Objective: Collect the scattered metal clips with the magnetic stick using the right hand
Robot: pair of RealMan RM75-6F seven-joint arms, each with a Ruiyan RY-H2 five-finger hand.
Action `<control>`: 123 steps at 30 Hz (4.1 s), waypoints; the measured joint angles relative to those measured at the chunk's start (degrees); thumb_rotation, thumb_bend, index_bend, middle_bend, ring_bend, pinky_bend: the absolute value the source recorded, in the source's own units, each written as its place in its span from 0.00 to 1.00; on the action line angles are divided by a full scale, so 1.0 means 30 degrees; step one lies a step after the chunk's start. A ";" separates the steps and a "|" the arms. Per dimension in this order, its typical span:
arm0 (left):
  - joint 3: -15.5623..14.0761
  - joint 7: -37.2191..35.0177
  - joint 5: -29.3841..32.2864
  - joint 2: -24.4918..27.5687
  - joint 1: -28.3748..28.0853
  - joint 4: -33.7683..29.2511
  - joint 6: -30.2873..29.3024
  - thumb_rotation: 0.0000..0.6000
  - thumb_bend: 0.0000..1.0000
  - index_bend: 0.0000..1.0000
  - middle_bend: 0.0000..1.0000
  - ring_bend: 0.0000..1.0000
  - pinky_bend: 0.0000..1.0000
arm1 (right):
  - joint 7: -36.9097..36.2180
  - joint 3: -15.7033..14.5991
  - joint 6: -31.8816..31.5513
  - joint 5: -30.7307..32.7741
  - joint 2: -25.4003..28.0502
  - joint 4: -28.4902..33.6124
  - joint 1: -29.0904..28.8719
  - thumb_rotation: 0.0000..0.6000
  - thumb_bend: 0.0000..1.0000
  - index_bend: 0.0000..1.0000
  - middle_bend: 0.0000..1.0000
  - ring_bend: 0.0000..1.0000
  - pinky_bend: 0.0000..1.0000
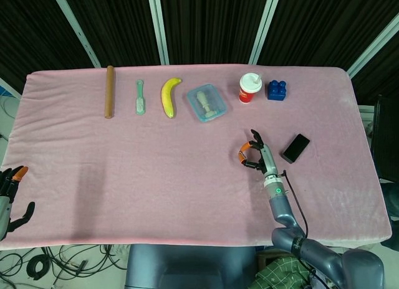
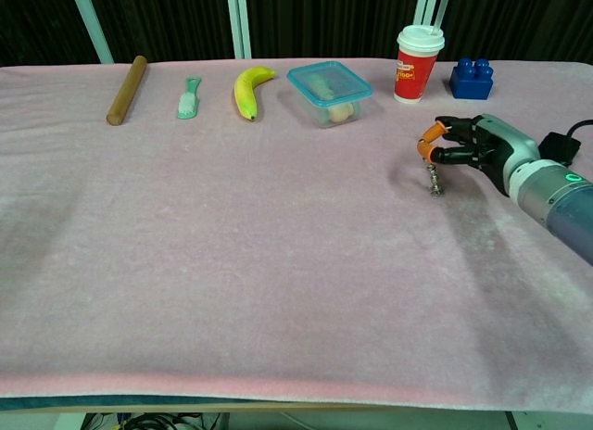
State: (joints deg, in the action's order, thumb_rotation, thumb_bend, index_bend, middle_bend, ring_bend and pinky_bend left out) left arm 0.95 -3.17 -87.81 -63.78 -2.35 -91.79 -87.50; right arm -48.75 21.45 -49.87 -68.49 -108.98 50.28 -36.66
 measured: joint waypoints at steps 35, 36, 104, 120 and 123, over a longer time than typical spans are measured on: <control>-0.0004 -0.0022 -0.0021 0.0008 -0.0012 -0.0015 0.0019 1.00 0.42 0.08 0.08 0.00 0.00 | -0.0046 0.0126 -0.0389 -0.0431 0.0326 0.0764 -0.0024 1.00 0.39 0.66 0.00 0.00 0.17; -0.0004 -0.0027 -0.0023 0.0010 -0.0012 -0.0017 0.0020 1.00 0.42 0.08 0.08 0.00 0.00 | 0.0021 0.0126 -0.0416 -0.0437 0.0392 0.0876 -0.0014 1.00 0.39 0.66 0.00 0.00 0.17; -0.0051 -0.0004 -0.0113 0.0034 -0.0005 -0.0049 -0.0009 1.00 0.42 0.08 0.08 0.00 0.00 | 2.1105 -0.4034 -0.1293 0.0534 0.5969 0.9216 0.0873 1.00 0.27 0.05 0.00 0.00 0.17; -0.0043 0.0097 -0.0221 -0.0017 -0.0002 0.0029 -0.0121 1.00 0.42 0.08 0.08 0.00 0.00 | 1.9313 -0.4352 -0.7795 -0.2365 1.1422 1.4618 0.4767 1.00 0.23 0.01 0.00 0.00 0.17; -0.0028 0.0239 -0.0229 -0.0068 0.0014 0.0042 -0.0180 1.00 0.42 0.08 0.08 0.00 0.00 | 1.9726 -0.5322 -0.9607 -0.3366 1.2176 1.5109 0.6123 1.00 0.22 0.01 0.00 0.00 0.17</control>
State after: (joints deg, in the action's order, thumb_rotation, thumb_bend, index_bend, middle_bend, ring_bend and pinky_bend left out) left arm 0.86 -2.45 -88.50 -63.98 -2.31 -91.66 -88.04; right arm 10.43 5.49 -78.69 -78.58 -72.45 95.60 -18.29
